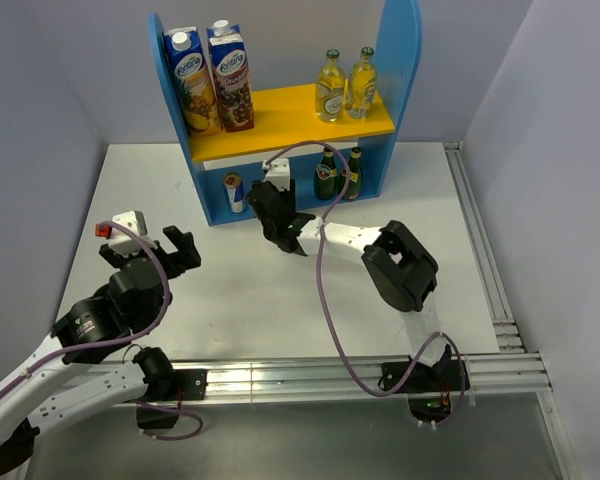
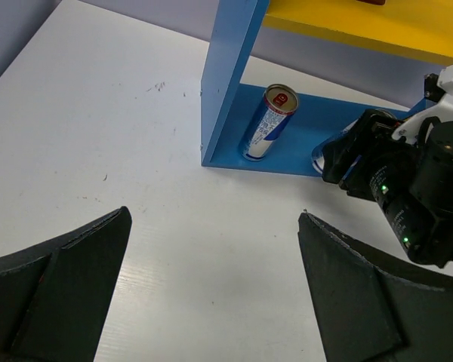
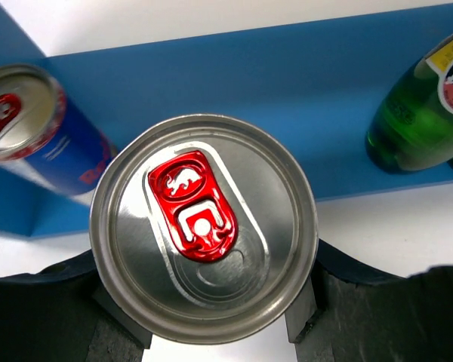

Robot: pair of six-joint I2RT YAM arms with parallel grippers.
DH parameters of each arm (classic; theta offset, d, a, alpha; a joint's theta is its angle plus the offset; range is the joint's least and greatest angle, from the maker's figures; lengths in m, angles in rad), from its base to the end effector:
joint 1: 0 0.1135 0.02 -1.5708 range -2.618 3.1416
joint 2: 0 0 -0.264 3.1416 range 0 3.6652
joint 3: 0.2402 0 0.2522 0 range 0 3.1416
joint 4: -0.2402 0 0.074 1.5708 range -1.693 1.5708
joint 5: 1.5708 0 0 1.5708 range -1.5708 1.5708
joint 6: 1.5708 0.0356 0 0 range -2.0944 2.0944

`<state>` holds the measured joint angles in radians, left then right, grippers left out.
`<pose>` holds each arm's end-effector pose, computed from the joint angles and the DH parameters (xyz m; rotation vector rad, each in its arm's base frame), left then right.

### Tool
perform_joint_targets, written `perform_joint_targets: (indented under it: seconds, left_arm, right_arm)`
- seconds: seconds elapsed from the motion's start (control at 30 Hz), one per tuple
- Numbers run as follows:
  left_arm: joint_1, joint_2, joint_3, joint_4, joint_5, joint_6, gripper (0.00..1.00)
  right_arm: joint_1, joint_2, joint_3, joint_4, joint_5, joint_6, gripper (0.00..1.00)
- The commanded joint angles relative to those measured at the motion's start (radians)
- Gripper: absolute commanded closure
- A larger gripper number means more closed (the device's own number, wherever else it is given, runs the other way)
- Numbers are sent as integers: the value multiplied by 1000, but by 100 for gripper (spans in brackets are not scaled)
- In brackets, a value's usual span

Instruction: Place and organize the beverage onto the shelf

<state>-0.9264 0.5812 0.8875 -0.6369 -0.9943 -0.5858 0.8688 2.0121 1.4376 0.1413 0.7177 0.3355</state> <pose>0.0858 -0.0645 0.3592 -0.3468 1.7165 -0.1554 0.3165 0.3380 0.2271 -0.0593 1.8928 0.0975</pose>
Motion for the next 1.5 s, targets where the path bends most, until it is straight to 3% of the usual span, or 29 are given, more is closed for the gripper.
perform_joint_targets:
  seconds: [0.0, 0.33, 0.53, 1.07, 1.17, 1.2, 1.3, 1.47]
  left_arm:
    - [-2, -9, -1, 25, -23, 32, 1]
    - [17, -29, -28, 83, 23, 75, 1]
    - [116, -15, -35, 115, 121, 90, 1]
    - [167, -4, -32, 114, 140, 92, 1]
    - [169, -6, -32, 117, 141, 93, 1]
    - [169, -7, -32, 117, 141, 93, 1]
    - [170, -9, -32, 117, 141, 93, 1]
    - [170, -17, -32, 114, 140, 92, 1]
  right_arm:
    - [-11, 19, 90, 125, 40, 19, 100]
    - [-16, 155, 242, 121, 12, 54, 100]
    - [-14, 221, 307, 95, -6, 88, 100]
    - [-13, 303, 477, -52, -49, 152, 100]
    - [-13, 309, 492, -69, -43, 155, 81]
    - [-13, 306, 488, -69, -40, 158, 62]
    - [-13, 303, 483, -69, -40, 160, 41]
    - [-13, 306, 486, -68, -46, 152, 30]
